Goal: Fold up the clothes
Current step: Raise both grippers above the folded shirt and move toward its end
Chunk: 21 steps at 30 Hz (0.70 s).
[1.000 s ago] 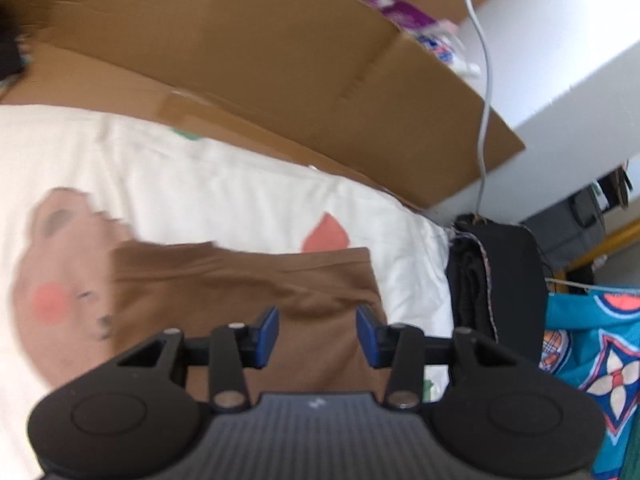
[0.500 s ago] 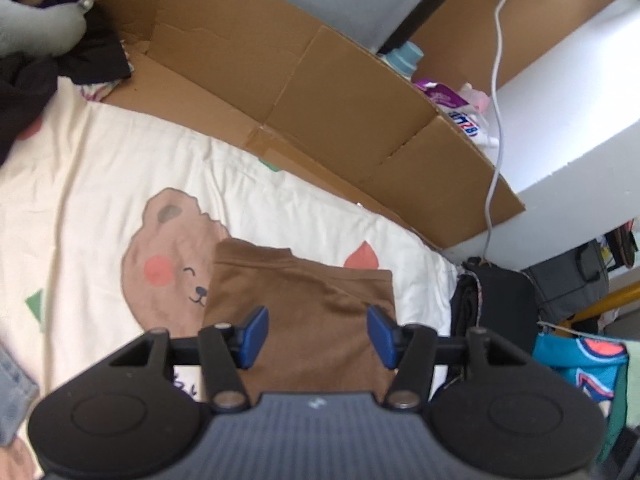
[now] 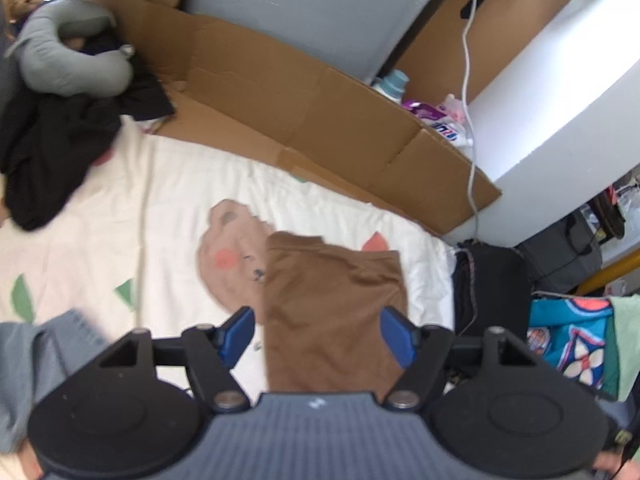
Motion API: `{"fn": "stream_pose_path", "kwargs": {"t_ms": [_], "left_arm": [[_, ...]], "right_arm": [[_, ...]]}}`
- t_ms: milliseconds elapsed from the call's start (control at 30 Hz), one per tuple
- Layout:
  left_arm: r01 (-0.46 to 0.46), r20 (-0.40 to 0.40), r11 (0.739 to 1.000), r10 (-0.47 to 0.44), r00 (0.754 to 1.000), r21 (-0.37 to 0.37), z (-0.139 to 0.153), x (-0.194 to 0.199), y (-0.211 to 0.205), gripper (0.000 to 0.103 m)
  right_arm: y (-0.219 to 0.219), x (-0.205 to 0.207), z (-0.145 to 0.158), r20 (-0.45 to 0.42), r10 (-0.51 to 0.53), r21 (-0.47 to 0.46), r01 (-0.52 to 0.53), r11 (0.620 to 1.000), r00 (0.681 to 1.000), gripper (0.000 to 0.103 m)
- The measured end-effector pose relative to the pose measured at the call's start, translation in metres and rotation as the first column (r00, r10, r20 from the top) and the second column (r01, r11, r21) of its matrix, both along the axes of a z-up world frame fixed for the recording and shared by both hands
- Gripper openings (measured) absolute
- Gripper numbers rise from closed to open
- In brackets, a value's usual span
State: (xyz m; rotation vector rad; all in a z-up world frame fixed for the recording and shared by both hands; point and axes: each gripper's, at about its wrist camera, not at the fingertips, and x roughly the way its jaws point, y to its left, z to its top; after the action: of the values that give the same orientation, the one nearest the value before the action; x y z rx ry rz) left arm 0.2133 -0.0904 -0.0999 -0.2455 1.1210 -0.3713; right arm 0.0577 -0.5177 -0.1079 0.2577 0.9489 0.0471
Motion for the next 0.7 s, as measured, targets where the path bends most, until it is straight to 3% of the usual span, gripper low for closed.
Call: {"fn": "stream_pose_path", "kwargs": {"t_ms": [133, 233, 333, 400, 533, 700], "left_arm": [[-0.033, -0.01, 0.999, 0.033, 0.999, -0.028, -0.023, -0.021, 0.019, 0.075], [-0.07, -0.036, 0.997, 0.07, 0.997, -0.009, -0.052, -0.036, 0.025, 0.073], [-0.091, -0.06, 0.995, 0.088, 0.994, -0.041, -0.078, -0.046, 0.028, 0.073], [-0.086, -0.073, 0.996, 0.083, 0.994, -0.038, -0.096, -0.048, 0.026, 0.073], [-0.067, -0.103, 0.997, 0.063, 0.993, -0.031, -0.137, -0.05, 0.018, 0.07], [-0.029, -0.173, 0.996, 0.013, 0.985, -0.087, -0.186, -0.062, 0.004, 0.066]], "right_arm": [[-0.009, -0.016, -0.02, 0.042, -0.041, 0.062, 0.039, 0.997, 0.998, 0.078], [-0.014, -0.017, -0.045, 0.028, -0.05, 0.082, 0.048, 0.995, 0.998, 0.078], [-0.012, -0.018, -0.066, 0.017, -0.026, 0.053, 0.025, 0.998, 1.0, 0.078], [-0.014, -0.019, -0.078, 0.021, -0.074, 0.058, 0.073, 0.996, 0.997, 0.078], [-0.013, -0.017, -0.111, 0.014, -0.059, 0.118, 0.057, 0.991, 0.998, 0.078], [-0.008, -0.016, -0.156, 0.009, -0.063, 0.136, 0.062, 0.989, 0.998, 0.073]]}}
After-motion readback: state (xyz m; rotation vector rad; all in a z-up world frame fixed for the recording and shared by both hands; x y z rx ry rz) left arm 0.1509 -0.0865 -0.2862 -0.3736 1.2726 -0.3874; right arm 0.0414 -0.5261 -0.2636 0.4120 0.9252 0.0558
